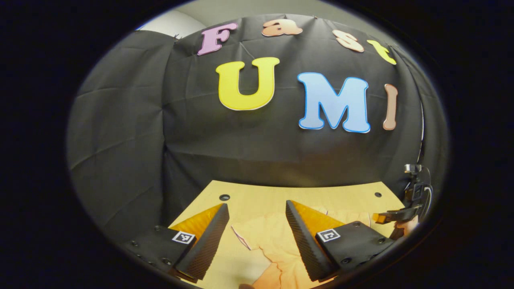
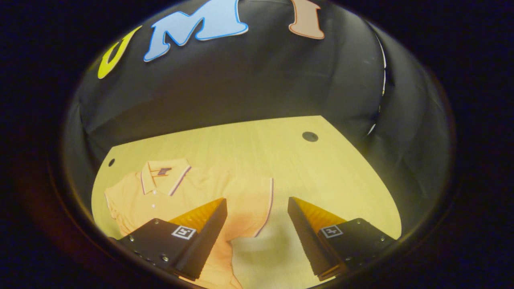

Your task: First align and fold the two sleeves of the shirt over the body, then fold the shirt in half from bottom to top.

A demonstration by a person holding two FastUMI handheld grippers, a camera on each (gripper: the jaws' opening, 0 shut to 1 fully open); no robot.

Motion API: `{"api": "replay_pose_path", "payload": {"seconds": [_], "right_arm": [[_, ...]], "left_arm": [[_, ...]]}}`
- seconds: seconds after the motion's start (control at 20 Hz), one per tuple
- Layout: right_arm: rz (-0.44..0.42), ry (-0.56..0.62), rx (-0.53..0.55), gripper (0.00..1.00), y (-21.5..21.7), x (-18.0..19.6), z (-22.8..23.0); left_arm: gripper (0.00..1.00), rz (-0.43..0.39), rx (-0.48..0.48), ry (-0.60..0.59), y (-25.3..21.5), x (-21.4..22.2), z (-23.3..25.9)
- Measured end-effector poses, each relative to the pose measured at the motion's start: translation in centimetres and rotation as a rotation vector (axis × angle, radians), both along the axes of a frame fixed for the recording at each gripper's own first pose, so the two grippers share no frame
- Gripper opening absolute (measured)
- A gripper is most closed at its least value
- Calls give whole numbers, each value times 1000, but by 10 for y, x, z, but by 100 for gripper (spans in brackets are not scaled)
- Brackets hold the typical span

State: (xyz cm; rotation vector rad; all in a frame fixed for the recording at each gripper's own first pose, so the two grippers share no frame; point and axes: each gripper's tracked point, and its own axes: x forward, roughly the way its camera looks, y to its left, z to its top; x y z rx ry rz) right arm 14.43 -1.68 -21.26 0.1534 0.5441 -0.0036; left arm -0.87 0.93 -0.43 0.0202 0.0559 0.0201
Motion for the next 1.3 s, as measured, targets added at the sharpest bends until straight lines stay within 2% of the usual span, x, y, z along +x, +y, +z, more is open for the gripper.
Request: {"api": "replay_pose_path", "payload": {"seconds": [0.45,0.5,0.6,0.65,0.75,0.8,0.85,0.9,0.95,1.0,1.15,1.2,1.3], "right_arm": [[-15,156,15,96,0,27,-63],[-15,166,17,88,0,28,-66],[-11,194,29,83,3,28,-74],[-6,194,38,76,4,27,-75],[-8,183,50,71,6,30,-74],[-2,176,56,56,8,32,-73],[13,176,72,53,13,30,-71],[19,175,87,30,17,32,-72],[17,180,92,21,18,31,-71],[21,180,94,8,19,32,-72],[37,174,58,8,16,31,-69],[35,154,52,1,17,32,-62],[53,122,37,0,21,33,-50]], "left_arm": [[95,47,5,45,18,6,-13],[95,51,5,49,18,7,-14],[93,52,3,53,18,10,-16],[93,51,3,57,17,11,-17],[93,49,4,60,15,15,-17],[95,48,4,64,13,16,-18],[93,46,4,66,12,18,-18],[95,43,1,68,11,19,-18],[94,43,-1,70,10,20,-20],[93,43,-4,73,11,20,-21],[93,46,-8,78,11,19,-23],[93,48,-7,78,12,19,-23],[93,51,-8,79,14,19,-23]]}}
